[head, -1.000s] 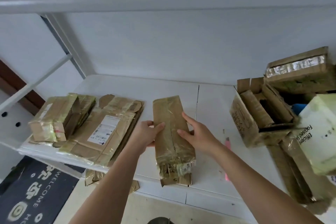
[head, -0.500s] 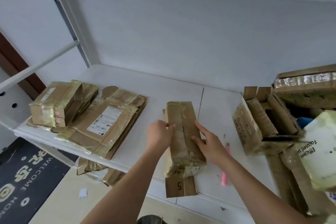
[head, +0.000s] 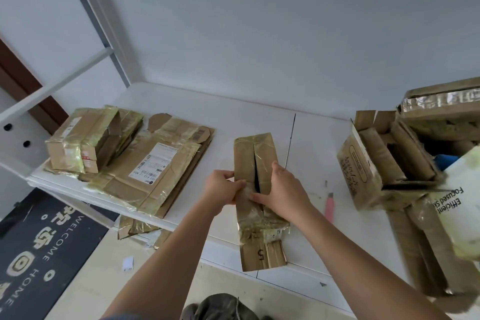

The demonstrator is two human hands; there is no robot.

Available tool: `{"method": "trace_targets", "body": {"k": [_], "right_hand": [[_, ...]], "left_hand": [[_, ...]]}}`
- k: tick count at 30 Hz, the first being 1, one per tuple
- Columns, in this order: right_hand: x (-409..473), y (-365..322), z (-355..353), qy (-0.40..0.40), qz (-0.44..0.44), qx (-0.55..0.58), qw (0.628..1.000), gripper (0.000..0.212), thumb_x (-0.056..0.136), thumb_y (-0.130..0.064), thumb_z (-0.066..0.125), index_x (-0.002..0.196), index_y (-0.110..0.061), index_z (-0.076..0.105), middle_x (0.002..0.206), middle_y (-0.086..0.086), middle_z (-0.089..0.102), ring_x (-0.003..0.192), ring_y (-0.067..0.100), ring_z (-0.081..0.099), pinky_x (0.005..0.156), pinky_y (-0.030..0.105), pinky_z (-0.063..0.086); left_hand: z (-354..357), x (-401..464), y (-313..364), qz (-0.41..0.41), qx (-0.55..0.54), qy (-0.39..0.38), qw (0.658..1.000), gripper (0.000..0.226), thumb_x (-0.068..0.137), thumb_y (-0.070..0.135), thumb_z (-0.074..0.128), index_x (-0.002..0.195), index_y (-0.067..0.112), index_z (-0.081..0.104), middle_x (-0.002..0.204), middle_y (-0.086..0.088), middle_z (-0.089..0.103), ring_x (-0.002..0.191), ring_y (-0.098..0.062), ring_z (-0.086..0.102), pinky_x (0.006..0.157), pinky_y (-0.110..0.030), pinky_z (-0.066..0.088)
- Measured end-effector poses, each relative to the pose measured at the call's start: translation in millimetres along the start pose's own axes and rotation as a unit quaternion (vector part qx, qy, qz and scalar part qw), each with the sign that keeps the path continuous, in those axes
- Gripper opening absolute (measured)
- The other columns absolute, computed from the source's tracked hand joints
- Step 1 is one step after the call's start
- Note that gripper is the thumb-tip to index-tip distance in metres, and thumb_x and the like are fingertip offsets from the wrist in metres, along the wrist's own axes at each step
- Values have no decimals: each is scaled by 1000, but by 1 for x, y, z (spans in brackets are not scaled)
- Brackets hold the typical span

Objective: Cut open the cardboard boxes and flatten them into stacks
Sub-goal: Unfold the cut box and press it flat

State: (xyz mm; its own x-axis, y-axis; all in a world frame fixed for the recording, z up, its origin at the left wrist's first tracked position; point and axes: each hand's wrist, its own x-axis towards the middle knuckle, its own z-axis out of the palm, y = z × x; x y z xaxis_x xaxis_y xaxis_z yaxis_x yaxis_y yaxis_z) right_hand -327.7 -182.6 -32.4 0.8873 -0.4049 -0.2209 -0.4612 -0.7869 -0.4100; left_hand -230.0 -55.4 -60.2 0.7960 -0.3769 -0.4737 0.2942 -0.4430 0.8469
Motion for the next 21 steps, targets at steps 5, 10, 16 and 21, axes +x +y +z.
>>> {"method": "trace_targets", "body": {"k": [5,10,16,21], "right_hand": [[3,0,3,31,10,35,999,67,79,-39,73,128,-5,42,92,2,55,79,20,56,63,29,43],[5,21,-18,-33,36,230,972,83,82,-27,73,151,-10,31,142,8,49,120,20,56,87,22,43],[2,48,-28,-83,76,423,899,60,93,-11,62,148,-19,41,126,-1,58,106,17,63,77,36,58],[3,49,-35,-116,91,439,886,53,96,-7,57,146,-17,41,120,2,59,89,16,62,60,26,55]], "left_hand": [[1,1,0,-8,7,2,1000,26,89,10,70,114,5,71,95,-15,73,83,-31,73,73,-45,61],[1,1,2,-18,18,11,1000,27,89,11,70,116,4,69,96,-15,72,83,-30,73,73,-44,62],[4,0,5,-17,52,16,998,31,91,15,68,121,7,66,97,-11,71,82,-26,72,73,-41,62],[6,-4,7,-12,78,32,996,28,93,15,65,120,8,67,97,-9,71,82,-25,72,73,-41,62]]}}
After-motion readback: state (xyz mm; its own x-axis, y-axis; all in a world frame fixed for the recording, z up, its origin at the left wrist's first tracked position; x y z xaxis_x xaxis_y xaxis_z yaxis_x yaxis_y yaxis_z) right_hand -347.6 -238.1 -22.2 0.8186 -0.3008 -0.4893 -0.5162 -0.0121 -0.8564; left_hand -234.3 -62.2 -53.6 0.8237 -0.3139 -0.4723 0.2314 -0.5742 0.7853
